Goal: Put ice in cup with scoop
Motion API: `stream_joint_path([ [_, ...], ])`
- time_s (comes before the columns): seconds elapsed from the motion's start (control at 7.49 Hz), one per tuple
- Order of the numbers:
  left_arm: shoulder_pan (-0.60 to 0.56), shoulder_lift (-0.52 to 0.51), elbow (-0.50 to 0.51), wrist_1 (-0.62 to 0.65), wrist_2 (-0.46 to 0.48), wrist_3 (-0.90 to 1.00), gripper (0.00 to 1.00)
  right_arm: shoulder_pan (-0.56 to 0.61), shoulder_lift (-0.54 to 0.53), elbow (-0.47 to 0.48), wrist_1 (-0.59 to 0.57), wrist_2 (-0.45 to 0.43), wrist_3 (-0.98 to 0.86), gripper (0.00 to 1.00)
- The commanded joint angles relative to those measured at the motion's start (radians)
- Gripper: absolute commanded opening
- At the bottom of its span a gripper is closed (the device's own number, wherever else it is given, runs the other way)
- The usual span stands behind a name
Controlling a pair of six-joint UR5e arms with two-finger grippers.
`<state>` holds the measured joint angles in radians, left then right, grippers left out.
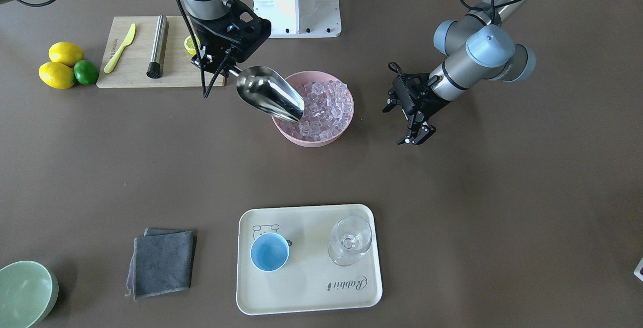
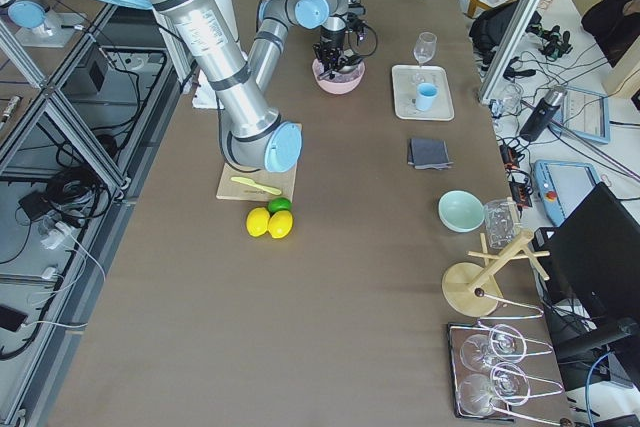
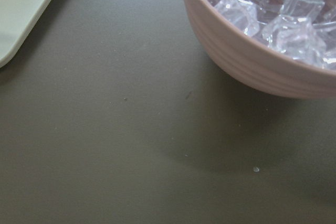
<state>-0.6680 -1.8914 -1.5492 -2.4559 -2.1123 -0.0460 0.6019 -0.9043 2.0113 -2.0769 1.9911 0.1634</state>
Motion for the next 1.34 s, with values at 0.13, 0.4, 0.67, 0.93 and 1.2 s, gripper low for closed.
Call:
stream_joint_path([
  [0.13,-0.001,0.000,-0.002,-0.002,-0.014,-0.002,0.98,0.012,0.143,-0.037,-0.496,0.008,-0.267,0.00],
  [0.4,0.001,-0.032,-0.002,0.000,-0.028,0.000,0.98,0.010,0.267,-0.177,-0.600,-0.018,-0.313,0.00],
  [0.67,0.022,-0.092,0.037,-0.006,-0.029,0.002,0.98,0.009,0.352,-0.332,-0.611,-0.041,-0.376,0.00],
  [0.93,0.036,-0.118,0.061,-0.044,-0.025,0.000,0.98,0.007,0.358,-0.371,-0.608,-0.061,-0.450,0.00],
  [1.2,0.051,-0.121,0.061,-0.083,-0.025,0.000,0.98,0.004,0.369,-0.402,-0.627,-0.060,-0.511,0.00],
])
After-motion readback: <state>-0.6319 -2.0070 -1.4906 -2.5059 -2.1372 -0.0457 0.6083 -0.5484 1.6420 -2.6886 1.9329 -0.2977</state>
